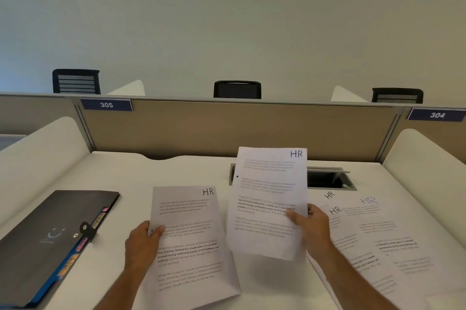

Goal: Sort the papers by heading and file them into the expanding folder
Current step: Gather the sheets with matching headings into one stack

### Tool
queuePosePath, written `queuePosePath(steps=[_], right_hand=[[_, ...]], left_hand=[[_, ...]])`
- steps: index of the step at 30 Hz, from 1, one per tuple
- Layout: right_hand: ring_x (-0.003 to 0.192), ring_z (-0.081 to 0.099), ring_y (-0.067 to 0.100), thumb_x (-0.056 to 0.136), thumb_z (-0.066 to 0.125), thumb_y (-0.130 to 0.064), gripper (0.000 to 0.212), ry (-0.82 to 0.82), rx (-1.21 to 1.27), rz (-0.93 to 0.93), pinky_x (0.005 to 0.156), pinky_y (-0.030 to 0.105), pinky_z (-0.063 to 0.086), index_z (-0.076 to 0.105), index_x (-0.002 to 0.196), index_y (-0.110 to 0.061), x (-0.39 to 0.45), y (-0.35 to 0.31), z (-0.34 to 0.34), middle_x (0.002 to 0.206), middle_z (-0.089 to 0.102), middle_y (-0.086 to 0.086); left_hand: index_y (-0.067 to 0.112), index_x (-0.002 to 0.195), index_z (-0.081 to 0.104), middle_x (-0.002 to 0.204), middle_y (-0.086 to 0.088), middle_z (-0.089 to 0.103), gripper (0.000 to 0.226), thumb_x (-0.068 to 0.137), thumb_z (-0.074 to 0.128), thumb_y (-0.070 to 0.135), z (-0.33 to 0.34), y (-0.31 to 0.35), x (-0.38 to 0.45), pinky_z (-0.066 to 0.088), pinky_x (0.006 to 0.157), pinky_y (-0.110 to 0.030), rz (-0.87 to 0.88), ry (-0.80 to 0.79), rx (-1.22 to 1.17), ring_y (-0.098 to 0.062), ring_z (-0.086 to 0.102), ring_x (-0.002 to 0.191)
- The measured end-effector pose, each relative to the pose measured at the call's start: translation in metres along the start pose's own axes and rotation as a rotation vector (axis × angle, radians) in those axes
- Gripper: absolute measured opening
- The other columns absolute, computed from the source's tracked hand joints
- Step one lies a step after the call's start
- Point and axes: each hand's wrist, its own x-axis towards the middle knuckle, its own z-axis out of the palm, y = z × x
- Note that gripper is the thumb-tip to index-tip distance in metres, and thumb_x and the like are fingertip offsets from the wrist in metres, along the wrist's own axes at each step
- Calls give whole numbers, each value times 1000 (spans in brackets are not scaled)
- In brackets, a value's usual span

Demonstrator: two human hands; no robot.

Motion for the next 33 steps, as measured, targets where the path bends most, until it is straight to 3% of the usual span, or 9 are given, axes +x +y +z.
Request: queuePosePath(steps=[6,9,15,18,20,23,27,30,33], right_hand=[[83,76,27,76,82,-3,30,-267,-4,132,75,43,63,70,104,-5,-15,5,26,93,79,7],[90,75,27,83,76,-3,27,-306,23,161,83,43,61,71,109,-2,-22,16,37,98,78,9],[93,75,23,97,59,-5,21,-346,-1,222,71,36,61,70,112,-15,-31,19,38,104,77,3],[98,73,23,92,63,2,28,-362,-76,172,85,44,61,68,114,-15,-29,20,32,109,76,4],[98,74,23,88,67,7,33,-375,-75,167,87,44,60,67,115,-11,-28,22,28,107,76,6],[95,74,22,79,76,7,40,-381,-118,147,87,44,61,67,114,-10,-26,24,20,102,77,5],[96,67,15,77,83,-37,39,-134,-493,-121,91,33,56,68,107,-18,-23,34,-2,103,71,-3],[129,50,20,83,46,-76,68,30,-945,-201,113,42,35,65,122,-23,-19,51,-29,128,64,-4],[153,7,30,89,19,-78,75,-99,-1213,14,117,63,-2,43,144,-33,-22,70,-36,161,28,-2]], left_hand=[[17,101,72,87,-2,78,9,92,72,18,28,25,-15,62,75,-45,-29,-135,-270,-25,75,79],[15,100,73,88,-3,79,9,90,73,16,43,40,-27,62,68,-39,-33,-192,-380,-25,76,78],[14,97,72,89,-1,77,34,101,54,42,59,58,-39,59,73,-39,-85,-273,-379,-25,73,87],[31,96,69,87,13,76,35,100,44,55,60,64,-45,55,63,-28,-119,-320,-376,-8,71,81],[26,101,69,93,4,79,23,97,59,46,64,64,-47,59,61,-32,-72,-373,-333,-13,75,79],[18,113,67,101,-5,78,22,92,71,17,72,59,-50,62,79,-49,-10,-388,-272,-23,76,85],[20,119,63,102,-4,77,28,94,66,9,77,55,-51,62,79,-48,-24,-380,-254,-23,76,87],[20,120,62,106,-5,75,32,93,62,3,77,51,-49,62,80,-50,-67,-383,-258,-25,74,91],[22,118,61,107,-6,74,33,93,61,0,76,49,-48,62,75,-48,-115,-400,-266,-27,74,90]])
